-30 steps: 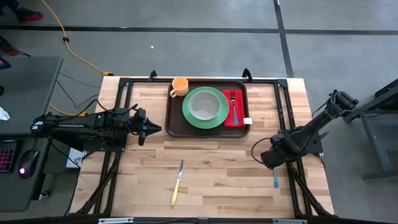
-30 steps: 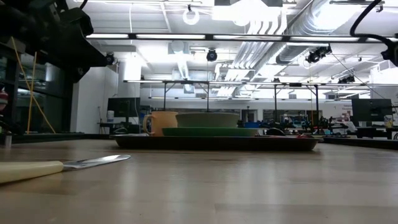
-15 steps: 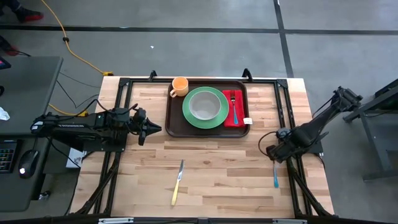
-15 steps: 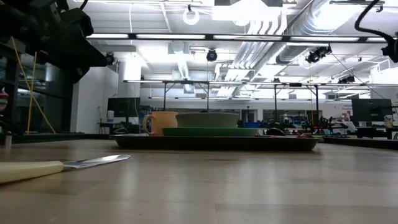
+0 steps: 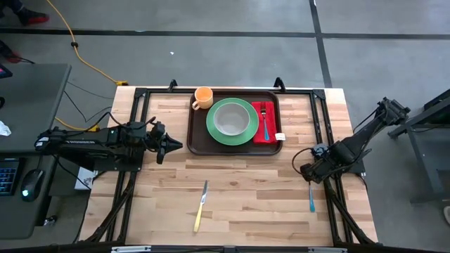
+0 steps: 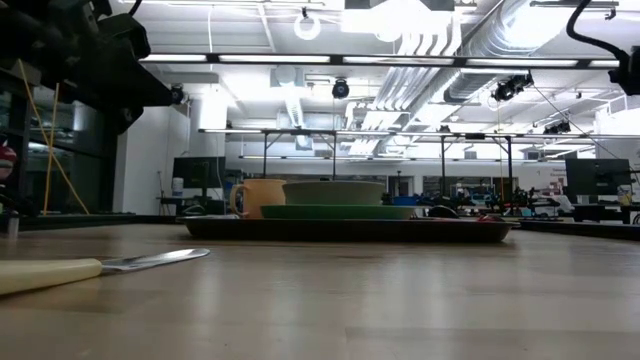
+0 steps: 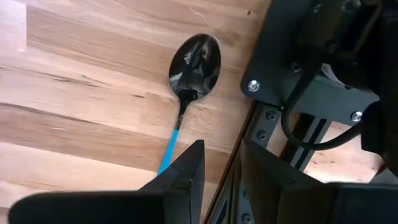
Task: Set up tray
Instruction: Put the blue spoon on top of the red napkin to the left of the blue fork
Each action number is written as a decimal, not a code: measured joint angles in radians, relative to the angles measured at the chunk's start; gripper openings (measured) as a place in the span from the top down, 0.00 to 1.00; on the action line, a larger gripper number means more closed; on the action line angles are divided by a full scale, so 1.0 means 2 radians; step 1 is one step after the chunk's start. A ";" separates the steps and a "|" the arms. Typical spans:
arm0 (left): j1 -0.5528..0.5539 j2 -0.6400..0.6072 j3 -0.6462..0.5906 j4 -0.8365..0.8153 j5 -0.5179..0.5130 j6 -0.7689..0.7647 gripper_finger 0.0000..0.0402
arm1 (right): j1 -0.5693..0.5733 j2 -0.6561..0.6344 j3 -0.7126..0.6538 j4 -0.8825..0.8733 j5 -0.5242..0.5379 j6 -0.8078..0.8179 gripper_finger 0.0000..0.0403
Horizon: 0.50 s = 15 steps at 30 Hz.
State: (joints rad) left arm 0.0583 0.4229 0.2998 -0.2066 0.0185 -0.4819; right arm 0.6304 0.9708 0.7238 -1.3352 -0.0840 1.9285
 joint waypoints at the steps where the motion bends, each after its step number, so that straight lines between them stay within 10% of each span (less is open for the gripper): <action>1: 0.000 0.000 0.000 0.000 0.000 -0.001 0.81 | 0.000 0.003 0.000 0.001 -0.001 0.000 0.79; 15: 0.000 0.000 0.000 0.001 -0.004 -0.010 0.81 | 0.014 0.067 -0.017 0.129 -0.019 0.002 0.79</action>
State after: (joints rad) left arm 0.0586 0.4232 0.2998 -0.2039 0.0107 -0.5026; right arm 0.6593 1.1043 0.6907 -1.0777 -0.1223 1.9326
